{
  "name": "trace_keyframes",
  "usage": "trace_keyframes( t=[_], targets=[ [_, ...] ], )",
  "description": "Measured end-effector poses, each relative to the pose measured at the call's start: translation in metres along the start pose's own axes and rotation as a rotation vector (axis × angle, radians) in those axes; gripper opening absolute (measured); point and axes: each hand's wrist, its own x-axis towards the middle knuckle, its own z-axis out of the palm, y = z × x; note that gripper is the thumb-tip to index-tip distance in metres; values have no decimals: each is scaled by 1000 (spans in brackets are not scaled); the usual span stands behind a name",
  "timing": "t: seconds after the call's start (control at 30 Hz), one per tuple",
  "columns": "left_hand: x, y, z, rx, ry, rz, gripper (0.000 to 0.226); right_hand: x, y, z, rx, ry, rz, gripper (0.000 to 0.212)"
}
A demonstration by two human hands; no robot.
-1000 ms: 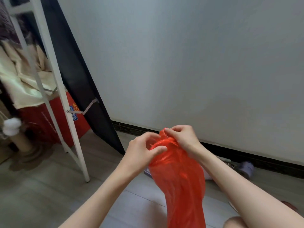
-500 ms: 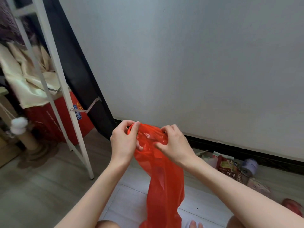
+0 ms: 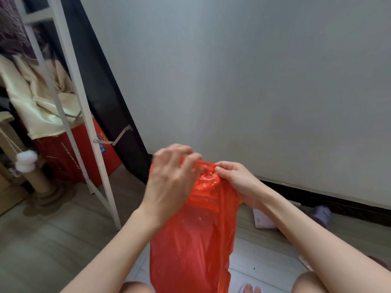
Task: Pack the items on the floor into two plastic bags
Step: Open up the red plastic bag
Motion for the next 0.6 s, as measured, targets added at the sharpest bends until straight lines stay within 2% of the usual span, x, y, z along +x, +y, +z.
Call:
trace_keyframes(
  t=[0.07,0.13,0.23,0.27,0.3,0.37,0.43,0.47,0.53,0.6],
  targets=[
    [0,10,3,-154,-150,152,38,1,-4,0,72,25,-36,26],
    [-3,13,4,-243,-289,145,48,2,-8,0,145,43,-45,24],
    [-8,10,6,-318,-314,85,31,2,-10,0,236,68,-39,21],
    [-8,9,6,-329,-292,81,22,3,-9,1,195,95,-41,19],
    [-8,8,8,-326,-270,80,16,3,-7,1,72,142,-59,15],
    [-8,6,9,-300,-225,30,19,4,-4,0,-290,317,-132,10],
    [-7,4,6,-302,-186,-125,26,2,-7,0,-547,526,-236,14],
    [-6,2,4,-299,-165,-219,28,-1,-10,1,-598,599,-292,13],
    [-5,-2,1,-266,-112,-376,27,-7,-16,8,-651,631,-353,20],
    [-4,-3,1,-275,-61,-470,19,-12,-13,20,-771,545,-299,42]
  ],
)
